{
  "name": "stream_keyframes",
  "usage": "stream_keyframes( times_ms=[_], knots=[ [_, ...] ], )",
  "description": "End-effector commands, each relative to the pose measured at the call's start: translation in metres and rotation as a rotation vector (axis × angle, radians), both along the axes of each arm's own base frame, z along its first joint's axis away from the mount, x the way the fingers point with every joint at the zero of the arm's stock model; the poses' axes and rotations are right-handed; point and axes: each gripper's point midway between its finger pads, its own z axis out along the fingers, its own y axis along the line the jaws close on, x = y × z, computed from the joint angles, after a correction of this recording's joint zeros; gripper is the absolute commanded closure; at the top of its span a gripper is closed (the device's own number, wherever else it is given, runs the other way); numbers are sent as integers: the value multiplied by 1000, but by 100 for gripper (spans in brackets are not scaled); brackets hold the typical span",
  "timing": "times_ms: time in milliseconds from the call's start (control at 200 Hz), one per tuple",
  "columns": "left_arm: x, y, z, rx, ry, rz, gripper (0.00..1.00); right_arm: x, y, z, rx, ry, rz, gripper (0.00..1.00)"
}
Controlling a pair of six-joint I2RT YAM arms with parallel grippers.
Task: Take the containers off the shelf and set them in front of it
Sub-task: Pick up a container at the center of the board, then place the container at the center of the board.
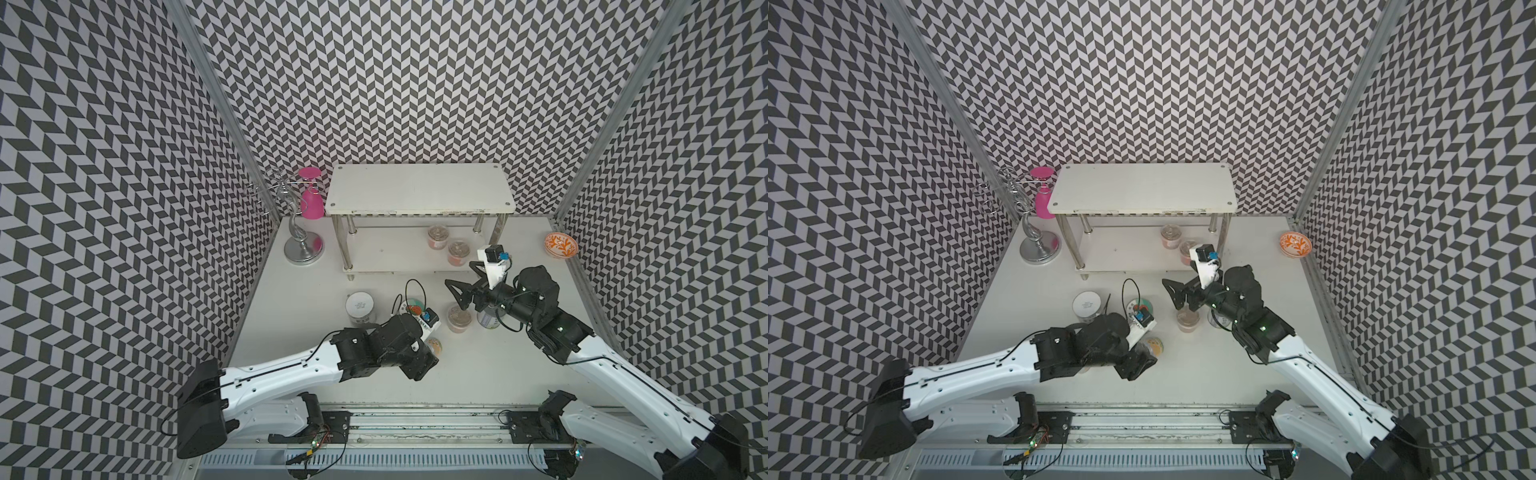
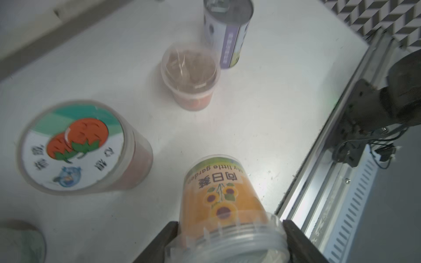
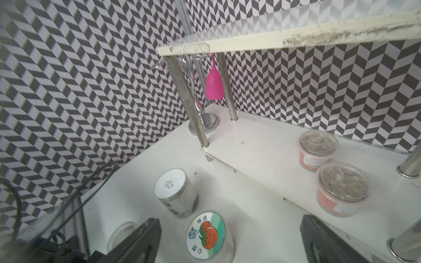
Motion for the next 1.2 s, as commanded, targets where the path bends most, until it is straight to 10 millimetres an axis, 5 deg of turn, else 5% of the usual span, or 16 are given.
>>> stream_keyframes(
  times_ms=[0,115,671,926,1192],
  knots=[
    [-10,4,-21,58,140,75,36,8,-12,2,-85,-43,-51,0],
    [-14,17,-43,117,188,106,36,14,-21,2,-119,-47,-93,1],
    [6,28,-75,358,271,127,32,21,-26,3,-117,-41,-104,0],
    [5,34,-55,436,285,97,32,20,-28,6,-92,-40,-104,1],
    [-11,37,-70,445,363,55,29,20,-27,2,-79,-35,-94,0]
  ],
)
